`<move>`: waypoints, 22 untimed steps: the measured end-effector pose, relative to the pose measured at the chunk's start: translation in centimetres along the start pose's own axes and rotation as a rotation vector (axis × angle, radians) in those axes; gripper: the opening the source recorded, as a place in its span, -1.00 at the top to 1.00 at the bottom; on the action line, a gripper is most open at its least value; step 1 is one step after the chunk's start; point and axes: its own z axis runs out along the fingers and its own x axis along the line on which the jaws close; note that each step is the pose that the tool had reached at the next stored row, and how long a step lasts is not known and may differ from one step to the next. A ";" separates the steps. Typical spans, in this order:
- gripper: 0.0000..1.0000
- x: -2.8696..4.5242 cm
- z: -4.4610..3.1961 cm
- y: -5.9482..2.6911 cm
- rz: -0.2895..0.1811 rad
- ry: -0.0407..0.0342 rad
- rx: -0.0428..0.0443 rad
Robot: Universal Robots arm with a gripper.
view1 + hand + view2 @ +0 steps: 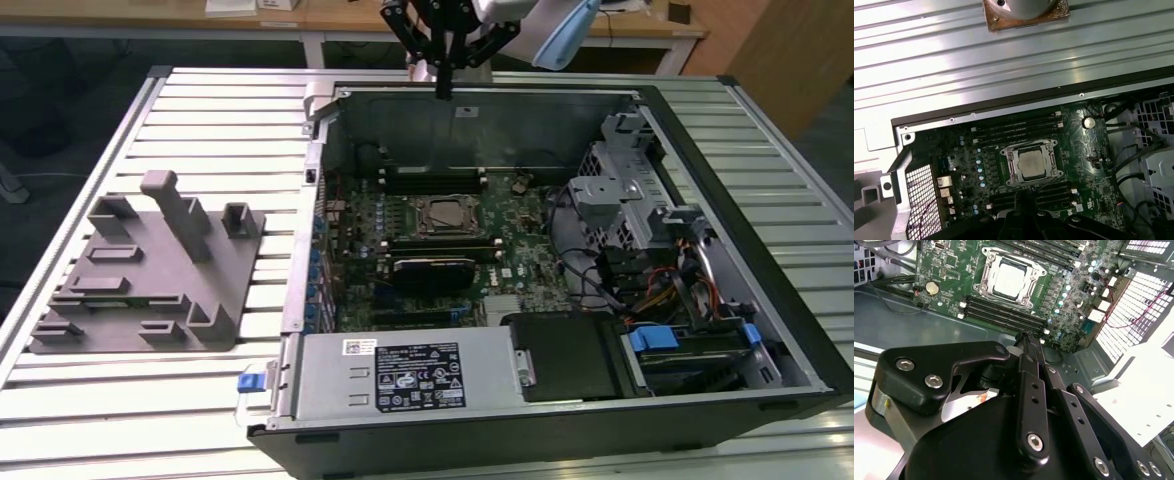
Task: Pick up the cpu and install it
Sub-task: 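Install the first cpu locking lever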
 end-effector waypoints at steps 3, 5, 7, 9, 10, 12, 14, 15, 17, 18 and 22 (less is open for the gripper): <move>0.79 0.00 0.04 0.00 0.000 0.0001 0.0000; 0.79 0.00 0.07 0.00 0.000 0.0000 0.0000; 0.79 0.00 0.10 0.00 0.000 0.0000 -0.0001; 0.79 0.00 0.22 -0.01 0.000 0.0000 -0.0001; 0.79 0.00 0.26 -0.01 0.000 0.0000 -0.0001; 0.79 -0.01 0.38 -0.02 0.000 0.0000 -0.0001; 0.79 -0.01 0.57 -0.02 0.000 0.0000 0.0000; 0.79 -0.01 0.69 -0.03 0.000 0.0000 -0.0001; 0.79 -0.02 0.91 -0.03 0.000 0.0000 -0.0002; 0.79 -0.01 1.03 -0.04 0.000 0.0000 -0.0001; 0.79 -0.02 1.48 -0.06 -0.002 0.0001 0.0000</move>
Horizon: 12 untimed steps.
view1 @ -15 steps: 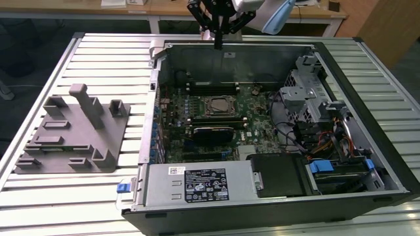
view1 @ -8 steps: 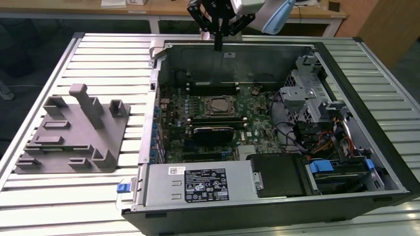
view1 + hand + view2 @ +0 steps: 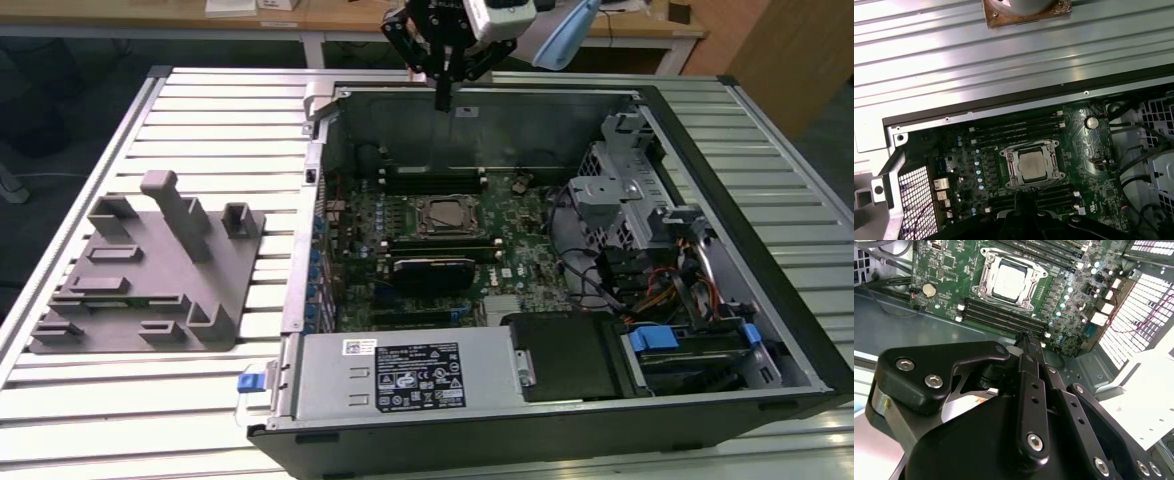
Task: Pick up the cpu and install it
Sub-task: 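Install the first cpu locking lever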
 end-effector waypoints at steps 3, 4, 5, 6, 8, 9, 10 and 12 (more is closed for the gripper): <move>0.79 0.00 0.30 -0.01 -0.002 0.0000 0.0000; 0.79 -0.01 0.41 -0.02 -0.003 0.0001 0.0000; 0.79 -0.01 0.52 -0.02 -0.003 0.0001 0.0000; 0.79 -0.01 0.64 -0.03 -0.004 0.0002 -0.0001; 0.79 -0.01 0.90 -0.04 -0.006 0.0003 -0.0006; 0.79 -0.01 1.02 -0.04 -0.007 0.0003 -0.0010; 0.79 -0.02 1.13 -0.05 -0.008 0.0003 -0.0013; 0.79 -0.02 1.34 -0.05 -0.009 0.0001 -0.0018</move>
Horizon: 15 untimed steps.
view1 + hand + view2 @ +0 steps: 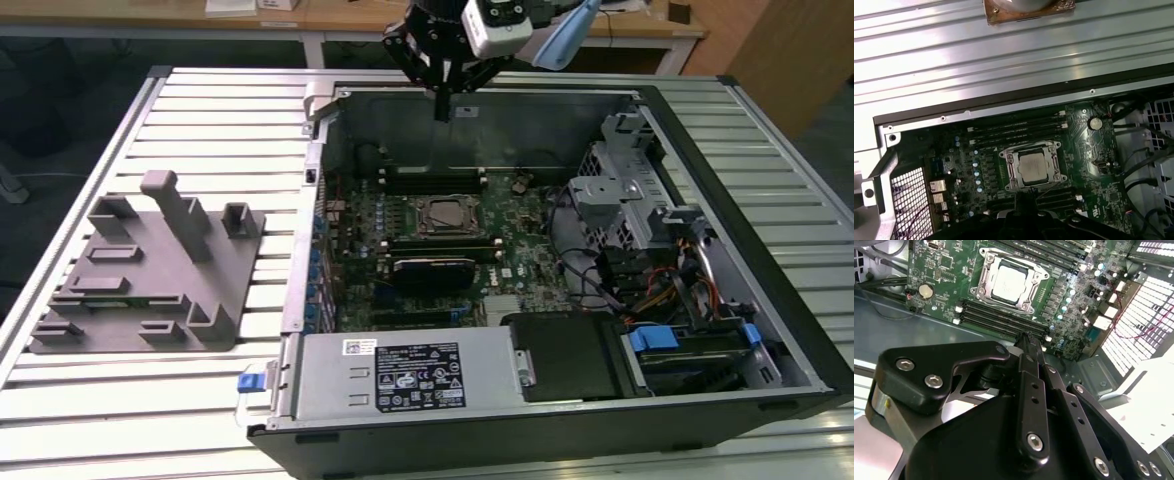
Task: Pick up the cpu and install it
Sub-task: 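Install the first cpu locking lever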
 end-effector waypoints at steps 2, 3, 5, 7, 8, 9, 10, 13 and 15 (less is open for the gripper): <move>0.79 0.00 0.22 -0.01 -0.001 0.0000 0.0000; 0.79 0.00 0.34 -0.01 -0.002 0.0000 0.0000; 0.79 -0.01 0.59 -0.03 -0.003 0.0000 0.0000; 0.79 -0.01 0.85 -0.04 -0.004 0.0000 0.0000; 0.79 -0.02 0.98 -0.04 -0.004 0.0000 0.0000; 0.79 -0.02 1.13 -0.05 -0.004 0.0000 0.0000; 0.79 -0.02 1.27 -0.05 -0.004 0.0000 0.0000; 0.79 -0.03 1.68 -0.07 -0.005 0.0000 0.0001; 0.79 -0.03 1.94 -0.08 -0.006 0.0001 0.0001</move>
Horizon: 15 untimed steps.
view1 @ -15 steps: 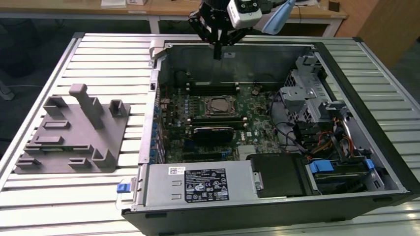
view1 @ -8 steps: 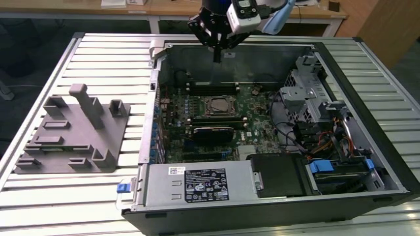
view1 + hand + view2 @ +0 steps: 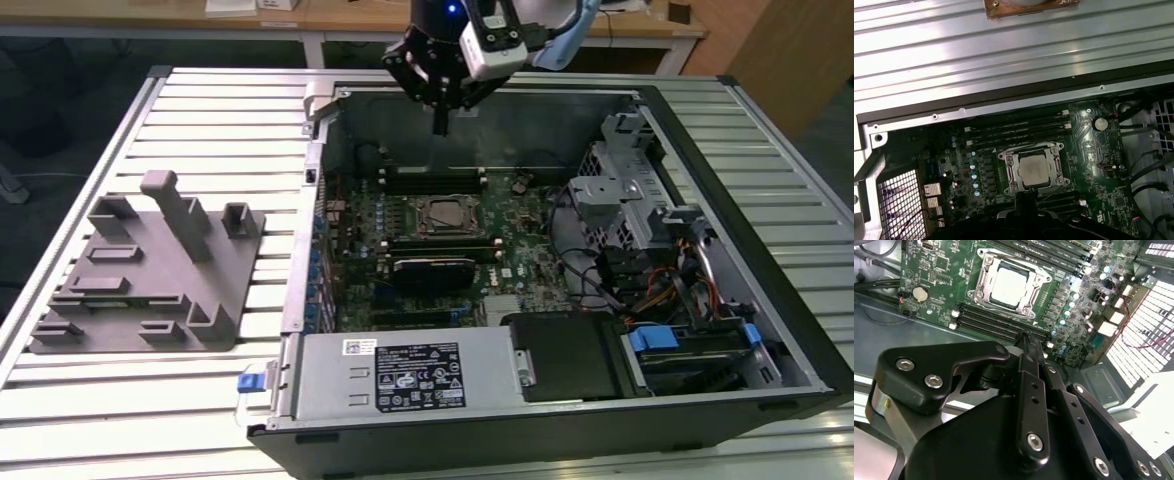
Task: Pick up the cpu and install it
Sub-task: 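Install the first cpu locking lever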
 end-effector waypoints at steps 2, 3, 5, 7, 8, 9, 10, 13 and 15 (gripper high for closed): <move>0.79 -0.01 0.44 -0.02 -0.001 -0.0001 -0.0001; 0.79 -0.01 0.71 -0.03 -0.001 -0.0001 -0.0001; 0.79 -0.02 0.96 -0.04 -0.002 0.0000 -0.0001; 0.79 -0.02 1.21 -0.05 -0.002 0.0000 -0.0001; 0.79 -0.02 1.32 -0.06 -0.002 0.0000 -0.0001; 0.79 -0.02 1.55 -0.07 -0.003 0.0000 0.0000; 0.79 -0.03 1.66 -0.07 -0.003 0.0000 -0.0001; 0.79 -0.03 1.95 -0.08 -0.004 0.0001 -0.0001; 0.79 -0.03 2.13 -0.09 -0.004 0.0001 0.0000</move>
